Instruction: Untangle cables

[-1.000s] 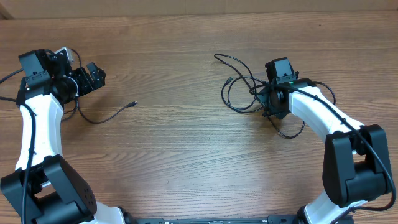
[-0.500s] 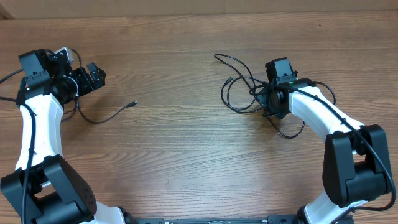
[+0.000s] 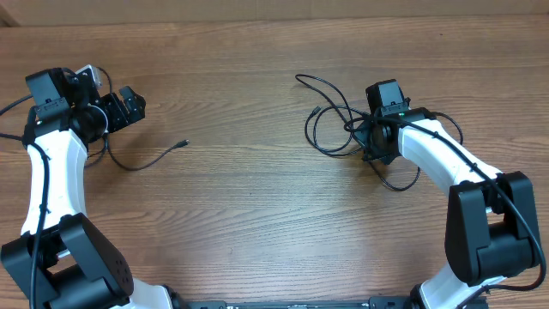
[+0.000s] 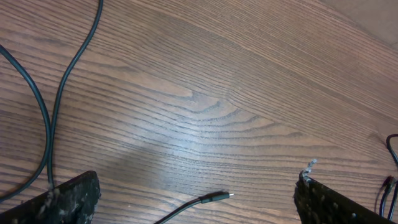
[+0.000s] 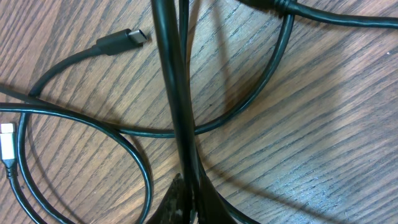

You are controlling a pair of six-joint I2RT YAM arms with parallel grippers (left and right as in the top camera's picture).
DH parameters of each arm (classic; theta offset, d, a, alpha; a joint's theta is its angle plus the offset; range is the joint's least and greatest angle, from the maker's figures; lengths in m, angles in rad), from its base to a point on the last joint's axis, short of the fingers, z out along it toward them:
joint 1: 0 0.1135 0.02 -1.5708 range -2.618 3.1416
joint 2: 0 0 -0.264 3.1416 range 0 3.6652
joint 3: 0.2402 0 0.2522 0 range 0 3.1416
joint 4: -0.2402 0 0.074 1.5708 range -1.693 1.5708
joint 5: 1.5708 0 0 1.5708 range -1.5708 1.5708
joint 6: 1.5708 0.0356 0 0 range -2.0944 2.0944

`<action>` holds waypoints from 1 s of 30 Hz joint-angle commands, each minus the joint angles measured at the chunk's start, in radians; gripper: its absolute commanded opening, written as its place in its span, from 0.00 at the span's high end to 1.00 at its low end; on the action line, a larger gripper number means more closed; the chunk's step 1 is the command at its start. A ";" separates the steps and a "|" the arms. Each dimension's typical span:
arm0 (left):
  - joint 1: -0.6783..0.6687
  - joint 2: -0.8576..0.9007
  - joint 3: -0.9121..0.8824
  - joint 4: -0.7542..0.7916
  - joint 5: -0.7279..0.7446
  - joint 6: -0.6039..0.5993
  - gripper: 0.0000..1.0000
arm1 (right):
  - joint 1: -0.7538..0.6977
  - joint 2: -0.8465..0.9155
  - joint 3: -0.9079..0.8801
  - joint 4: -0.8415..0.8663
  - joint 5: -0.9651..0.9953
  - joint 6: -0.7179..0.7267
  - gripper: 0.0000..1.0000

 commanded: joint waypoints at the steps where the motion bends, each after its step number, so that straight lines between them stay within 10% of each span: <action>1: -0.002 0.006 0.002 0.002 0.010 -0.013 0.01 | -0.003 0.004 -0.007 0.004 -0.006 -0.008 0.96; 14: -0.002 0.006 0.002 0.001 0.010 -0.013 0.00 | -0.003 -0.053 -0.004 -0.039 -0.110 -0.106 0.96; 30: -0.002 0.006 0.002 0.001 0.010 -0.014 0.01 | 0.071 -0.554 -0.004 -0.093 -0.186 -0.214 0.96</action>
